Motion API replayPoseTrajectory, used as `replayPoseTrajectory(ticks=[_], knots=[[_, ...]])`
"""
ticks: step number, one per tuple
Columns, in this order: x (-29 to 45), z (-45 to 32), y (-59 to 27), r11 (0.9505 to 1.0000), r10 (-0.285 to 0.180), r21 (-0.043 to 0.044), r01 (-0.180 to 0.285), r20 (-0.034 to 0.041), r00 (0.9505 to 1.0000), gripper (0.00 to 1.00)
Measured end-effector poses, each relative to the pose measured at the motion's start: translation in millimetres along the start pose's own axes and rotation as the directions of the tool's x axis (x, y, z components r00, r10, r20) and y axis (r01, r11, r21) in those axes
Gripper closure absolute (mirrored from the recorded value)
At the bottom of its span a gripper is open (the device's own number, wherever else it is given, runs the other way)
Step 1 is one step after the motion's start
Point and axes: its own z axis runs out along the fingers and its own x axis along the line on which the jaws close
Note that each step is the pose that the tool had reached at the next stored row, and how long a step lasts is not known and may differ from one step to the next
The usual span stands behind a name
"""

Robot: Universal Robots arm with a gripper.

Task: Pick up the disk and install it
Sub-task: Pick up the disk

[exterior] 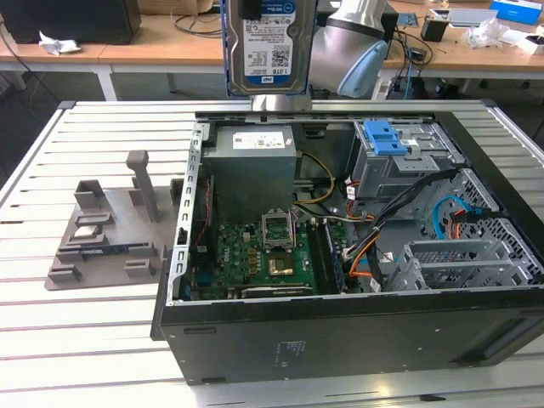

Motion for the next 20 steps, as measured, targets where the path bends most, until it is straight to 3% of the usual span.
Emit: replayPoseTrajectory(ticks=[20], knots=[[18.1,-1.0,-8.5,1.0000,0.000,0.0000,0.000,0.0000,1.0000,0.64]])
